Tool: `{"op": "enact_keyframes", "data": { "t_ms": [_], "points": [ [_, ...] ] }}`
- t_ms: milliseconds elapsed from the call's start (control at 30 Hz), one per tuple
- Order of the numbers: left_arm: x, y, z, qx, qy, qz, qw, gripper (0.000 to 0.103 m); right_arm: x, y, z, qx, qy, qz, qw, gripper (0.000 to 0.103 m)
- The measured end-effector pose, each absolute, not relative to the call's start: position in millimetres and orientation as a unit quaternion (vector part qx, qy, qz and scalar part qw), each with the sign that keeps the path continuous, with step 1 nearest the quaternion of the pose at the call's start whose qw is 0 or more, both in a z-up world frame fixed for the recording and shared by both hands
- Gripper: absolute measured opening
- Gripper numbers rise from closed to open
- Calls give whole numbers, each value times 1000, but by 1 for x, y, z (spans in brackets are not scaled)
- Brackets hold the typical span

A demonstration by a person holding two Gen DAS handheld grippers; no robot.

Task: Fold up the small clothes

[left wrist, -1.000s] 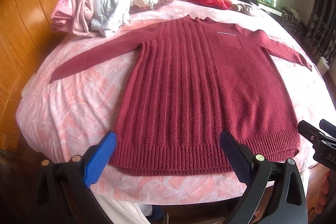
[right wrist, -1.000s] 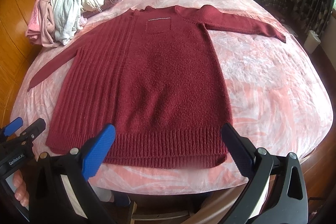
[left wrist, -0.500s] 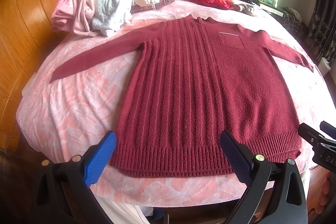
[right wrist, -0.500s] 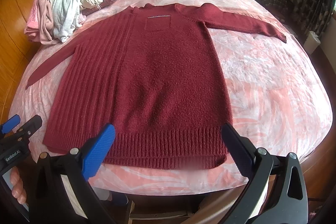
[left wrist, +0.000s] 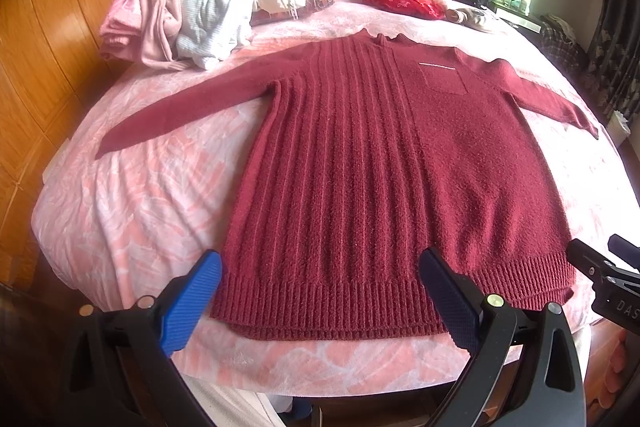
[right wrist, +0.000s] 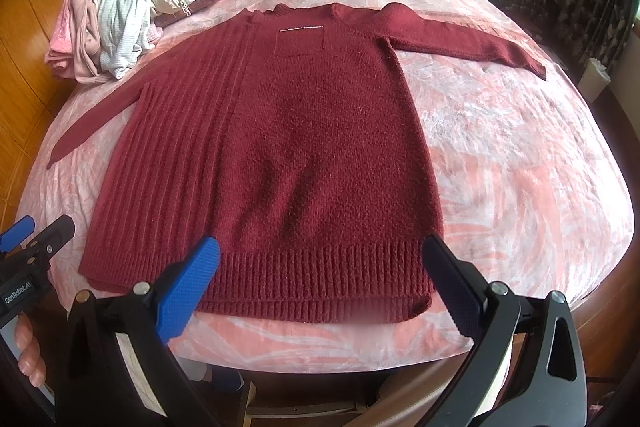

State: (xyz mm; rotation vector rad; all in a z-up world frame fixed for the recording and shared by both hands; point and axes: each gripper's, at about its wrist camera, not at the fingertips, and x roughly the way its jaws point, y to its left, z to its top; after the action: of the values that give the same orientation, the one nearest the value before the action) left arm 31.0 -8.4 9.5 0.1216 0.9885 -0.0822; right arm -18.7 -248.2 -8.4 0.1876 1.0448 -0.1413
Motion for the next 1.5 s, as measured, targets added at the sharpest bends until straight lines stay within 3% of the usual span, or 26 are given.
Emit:
{"op": "enact_keyframes", "data": {
  "t_ms": [1133, 1500],
  "points": [
    [48, -15, 9, 65, 477, -41, 876, 99, -4, -261, -18, 88, 504, -62, 857, 100],
    [154, -108, 11, 84, 478, -68, 872, 99, 78, -417, 7, 80, 499, -134, 852, 100]
  ]
}}
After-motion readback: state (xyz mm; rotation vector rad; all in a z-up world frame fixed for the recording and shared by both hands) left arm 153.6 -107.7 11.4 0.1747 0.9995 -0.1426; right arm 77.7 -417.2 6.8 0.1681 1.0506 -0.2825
